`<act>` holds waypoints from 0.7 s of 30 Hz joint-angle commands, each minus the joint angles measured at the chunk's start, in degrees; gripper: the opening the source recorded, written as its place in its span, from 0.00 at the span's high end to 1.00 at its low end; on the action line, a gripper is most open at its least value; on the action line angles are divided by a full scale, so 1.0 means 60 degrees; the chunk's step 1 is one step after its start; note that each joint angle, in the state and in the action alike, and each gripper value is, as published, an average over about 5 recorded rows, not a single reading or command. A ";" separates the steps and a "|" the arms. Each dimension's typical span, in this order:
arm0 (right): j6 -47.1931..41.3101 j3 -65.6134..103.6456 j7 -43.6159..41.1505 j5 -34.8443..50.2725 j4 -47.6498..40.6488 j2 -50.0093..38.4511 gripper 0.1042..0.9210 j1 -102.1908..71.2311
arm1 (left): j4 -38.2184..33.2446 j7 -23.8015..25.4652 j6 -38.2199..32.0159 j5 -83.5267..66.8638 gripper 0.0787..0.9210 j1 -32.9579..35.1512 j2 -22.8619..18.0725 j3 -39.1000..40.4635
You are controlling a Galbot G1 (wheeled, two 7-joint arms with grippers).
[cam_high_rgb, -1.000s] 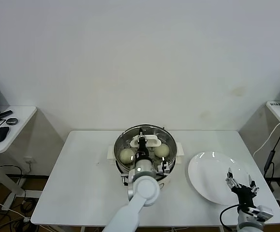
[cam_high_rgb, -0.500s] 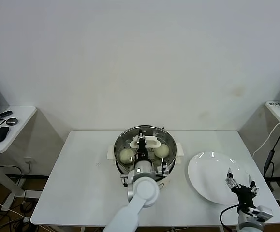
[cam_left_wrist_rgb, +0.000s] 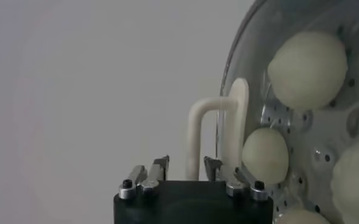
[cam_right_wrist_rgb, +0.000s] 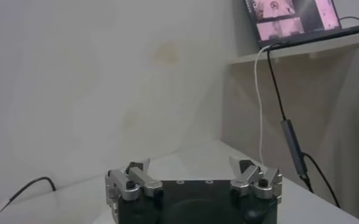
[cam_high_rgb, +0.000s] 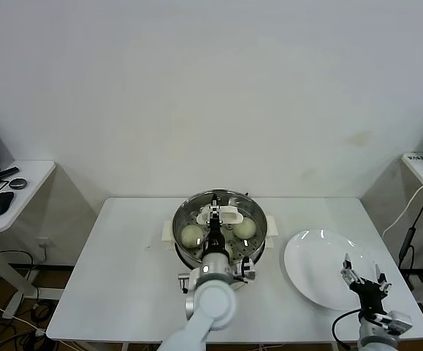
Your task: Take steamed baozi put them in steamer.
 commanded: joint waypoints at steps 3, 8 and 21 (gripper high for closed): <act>-0.0022 -0.0057 -0.0015 -0.0052 0.0075 0.0019 0.12 -0.0033 | -0.2205 -0.0173 -0.0068 -0.0382 0.27 0.1657 0.0388 0.0060; -0.0007 -0.0185 -0.0341 -0.0162 0.0249 -0.0062 0.12 -0.0240 | -0.3695 -0.0904 -0.0197 -0.0774 0.13 0.2562 0.0549 -0.0439; 0.0605 -0.2166 -0.1228 -0.1741 0.1004 -0.0497 0.12 -0.1433 | -0.5490 -0.3661 -0.4628 -1.0250 0.12 0.5749 0.0991 -0.5895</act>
